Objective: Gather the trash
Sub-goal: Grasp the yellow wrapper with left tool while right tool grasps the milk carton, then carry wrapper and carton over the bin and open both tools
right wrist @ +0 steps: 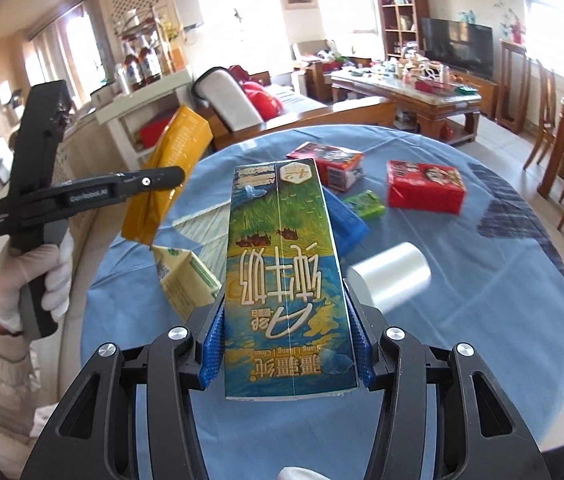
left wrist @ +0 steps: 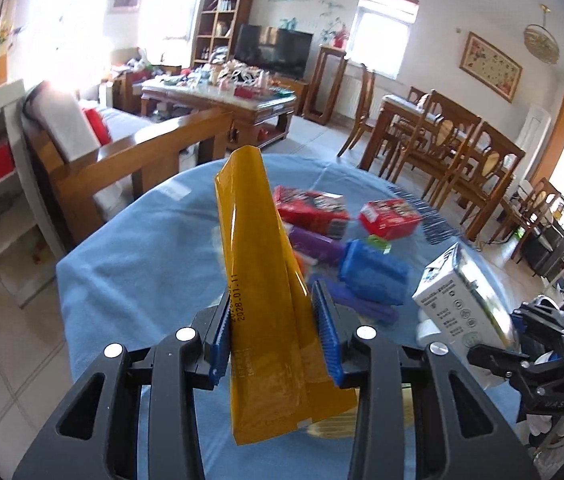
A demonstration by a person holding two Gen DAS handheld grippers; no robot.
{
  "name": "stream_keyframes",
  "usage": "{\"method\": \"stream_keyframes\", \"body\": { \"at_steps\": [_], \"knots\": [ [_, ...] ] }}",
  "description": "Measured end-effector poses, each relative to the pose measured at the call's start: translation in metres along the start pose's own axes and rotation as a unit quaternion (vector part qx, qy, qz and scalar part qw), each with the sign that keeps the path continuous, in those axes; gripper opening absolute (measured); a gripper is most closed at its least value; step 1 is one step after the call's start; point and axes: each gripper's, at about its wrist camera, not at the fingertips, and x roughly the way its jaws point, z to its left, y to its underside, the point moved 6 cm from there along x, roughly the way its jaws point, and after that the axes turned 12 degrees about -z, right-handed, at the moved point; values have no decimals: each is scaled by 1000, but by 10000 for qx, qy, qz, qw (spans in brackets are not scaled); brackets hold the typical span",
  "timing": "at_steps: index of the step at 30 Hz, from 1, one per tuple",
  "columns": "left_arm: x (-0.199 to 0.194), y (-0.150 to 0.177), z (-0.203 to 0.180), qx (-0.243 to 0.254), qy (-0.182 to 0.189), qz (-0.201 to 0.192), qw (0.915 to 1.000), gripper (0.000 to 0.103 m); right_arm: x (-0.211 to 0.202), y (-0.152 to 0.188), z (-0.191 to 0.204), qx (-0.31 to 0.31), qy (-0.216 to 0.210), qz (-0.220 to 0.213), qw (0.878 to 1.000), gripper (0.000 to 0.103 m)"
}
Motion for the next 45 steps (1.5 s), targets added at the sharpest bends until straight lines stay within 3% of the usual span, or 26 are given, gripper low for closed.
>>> {"method": "stream_keyframes", "body": {
  "at_steps": [12, 22, 30, 40, 45],
  "knots": [
    [-9, 4, -97, 643, 689, 36, 9955, 38, -65, 15, -35, 403, 442, -392, 9974, 51],
    [-7, 27, -187, 1126, 1384, 198, 9838, 38, -137, 42, -76, 720, 979, -648, 9905, 51],
    [4, 63, -278, 1576, 2121, 465, 9633, 38, -204, 85, -130, 1177, 1623, -758, 9768, 51],
    [6, 117, -393, 2120, 3095, 786, 9236, 38, -282, 155, -196, 1884, 2451, -798, 9476, 51],
    [11, 138, -429, 2266, 3359, 957, 9092, 38, -312, 190, -223, 2140, 2795, -799, 9326, 51]
  ]
}}
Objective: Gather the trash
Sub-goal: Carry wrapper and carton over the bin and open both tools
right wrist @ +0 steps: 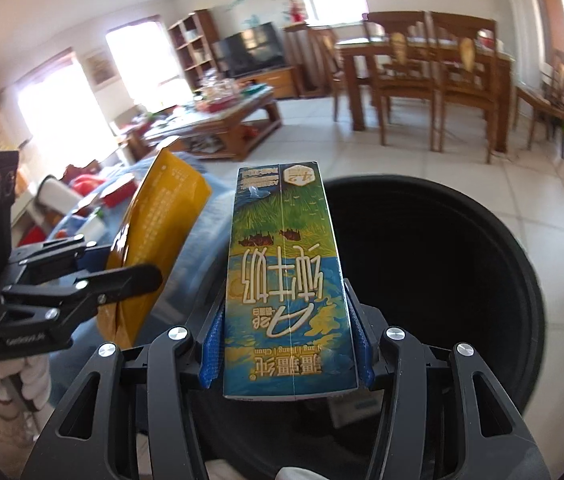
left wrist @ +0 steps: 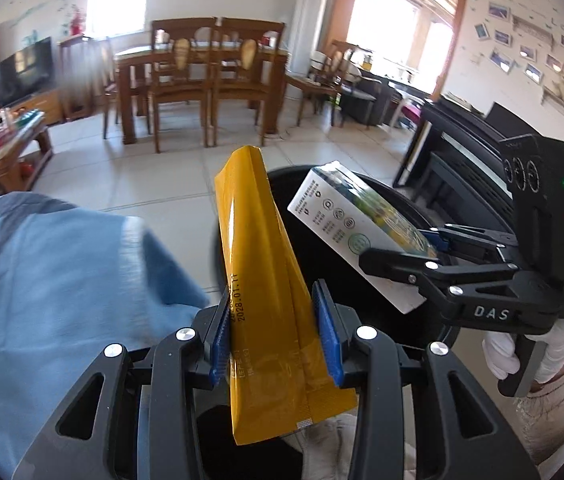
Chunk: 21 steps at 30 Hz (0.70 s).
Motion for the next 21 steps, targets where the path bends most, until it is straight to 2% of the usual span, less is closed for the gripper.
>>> {"method": "stream_keyframes", "body": {
  "at_steps": [5, 12, 21],
  "knots": [
    [24, 6, -22, 85, 201, 159, 9996, 38, -8, 17, -36, 266, 278, 1, 9993, 51],
    [38, 17, -30, 121, 285, 333, 9990, 38, -12, 29, -67, 458, 456, -14, 9979, 51],
    [53, 18, -40, 152, 306, 403, 9986, 40, -15, 27, -83, 549, 607, -50, 9966, 51]
  ]
}}
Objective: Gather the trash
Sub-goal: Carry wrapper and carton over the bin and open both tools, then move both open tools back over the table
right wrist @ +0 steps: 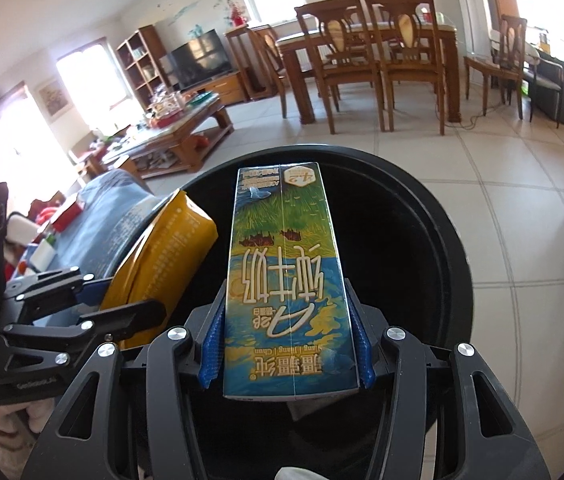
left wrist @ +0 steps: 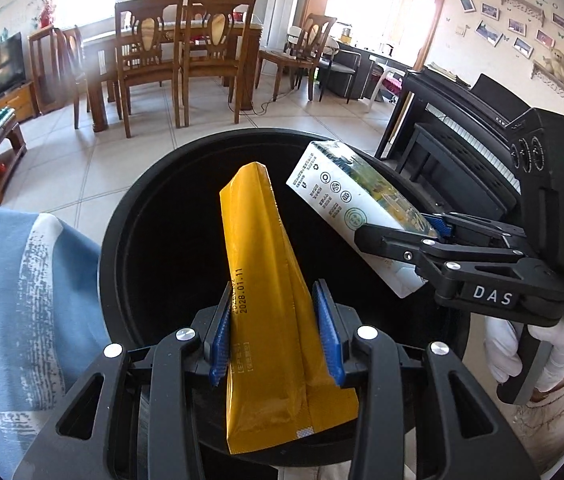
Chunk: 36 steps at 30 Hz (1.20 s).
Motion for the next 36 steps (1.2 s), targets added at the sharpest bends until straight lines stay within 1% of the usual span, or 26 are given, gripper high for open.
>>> {"method": "stream_keyframes", "body": {
  "at_steps": [2, 3, 4, 5, 12, 13, 14, 15, 16, 17, 22, 25, 26, 28, 31, 36],
  "knots": [
    [1, 0, 0, 22, -9, -4, 10000, 40, 0, -3, 3, 21, 7, -9, 10000, 52],
    [1, 0, 1, 34, -35, -8, 10000, 40, -1, -3, 2, 21, 14, -11, 10000, 54],
    [2, -1, 4, 37, -37, -9, 10000, 40, 0, -3, 4, 19, 27, -13, 10000, 60],
    [2, -2, 4, 37, -30, -15, 10000, 40, 0, -3, 4, 20, 38, -28, 10000, 60],
    [-11, -3, 3, 8, -43, -152, 9999, 41, -3, -6, 10, -49, 65, -66, 9999, 60],
    [-15, -3, 4, -7, -38, -186, 9998, 43, -3, -8, 12, -65, 73, -80, 9999, 60],
    [-17, -3, 2, -16, -41, -216, 9998, 50, -4, -9, 13, -86, 80, -92, 9999, 60],
    [-19, -3, 2, -22, -47, -260, 9996, 54, -4, -11, 14, -100, 88, -103, 9999, 60],
    [-22, -3, 3, -30, -55, -308, 9995, 61, -5, -12, 16, -114, 97, -116, 9998, 60],
    [-25, -4, 4, -52, -45, -363, 9993, 62, -5, -14, 19, -133, 115, -140, 9997, 60],
    [-34, 0, 9, -99, -27, -395, 9992, 62, -8, -20, 32, -207, 119, -188, 9995, 60],
    [-41, 1, 15, -147, -57, -407, 9990, 64, -10, -23, 44, -295, 83, -192, 9993, 60],
    [-44, 3, 17, -168, -84, -432, 9989, 68, -10, -24, 51, -336, 45, -193, 9992, 60],
    [-50, 2, 24, -187, -151, -495, 9985, 71, -8, -27, 62, -419, -35, -195, 9989, 60],
    [-65, 10, 41, -274, -300, -548, 9977, 71, -5, -29, 84, -555, -176, -185, 9981, 60],
    [-99, 23, 78, -587, -656, -653, 9940, 71, 7, -31, 133, -828, -469, -145, 9954, 60]
  ]
}}
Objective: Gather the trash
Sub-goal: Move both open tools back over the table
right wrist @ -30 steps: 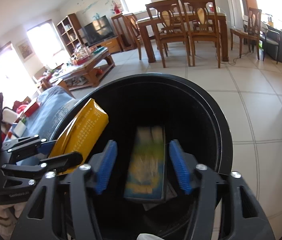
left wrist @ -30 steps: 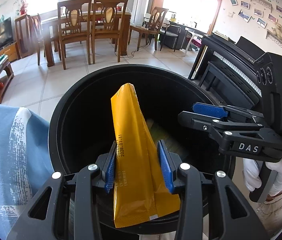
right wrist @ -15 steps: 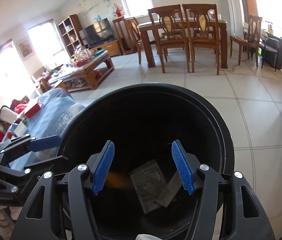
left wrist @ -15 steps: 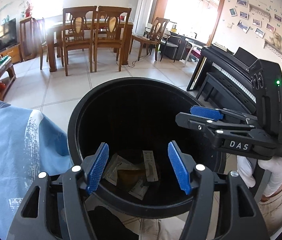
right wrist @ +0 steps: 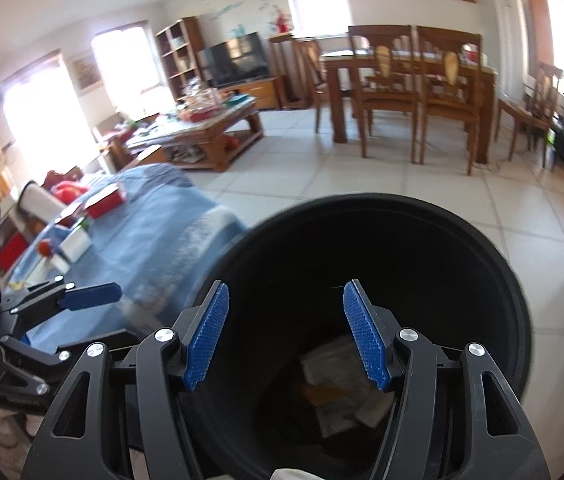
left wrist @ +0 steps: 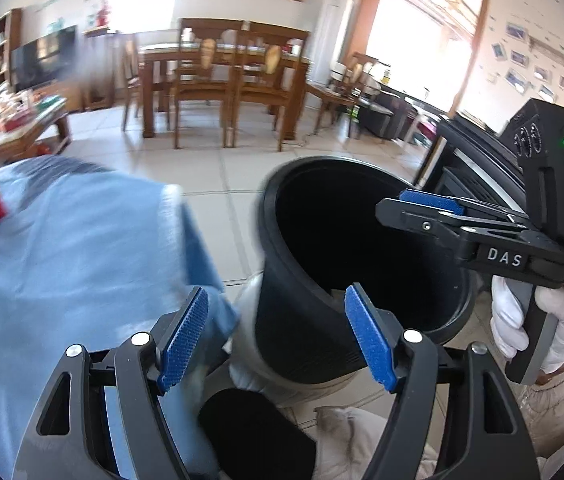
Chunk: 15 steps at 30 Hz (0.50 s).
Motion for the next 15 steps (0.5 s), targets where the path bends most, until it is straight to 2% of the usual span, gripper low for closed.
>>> {"method": "stream_keyframes", "body": {
  "at_steps": [3, 9, 15],
  "knots": [
    [-21, 2, 25, -162, -227, -112, 9995, 75, 8, -2, 28, -132, -178, 11, 9998, 67],
    [-55, 7, 62, -263, -634, -247, 9973, 75, 28, -6, 91, -464, -582, 119, 9972, 67],
    [-94, 22, 116, -427, -1106, -244, 9926, 75, 52, -2, 154, -841, -986, 290, 9911, 68]
  ]
}}
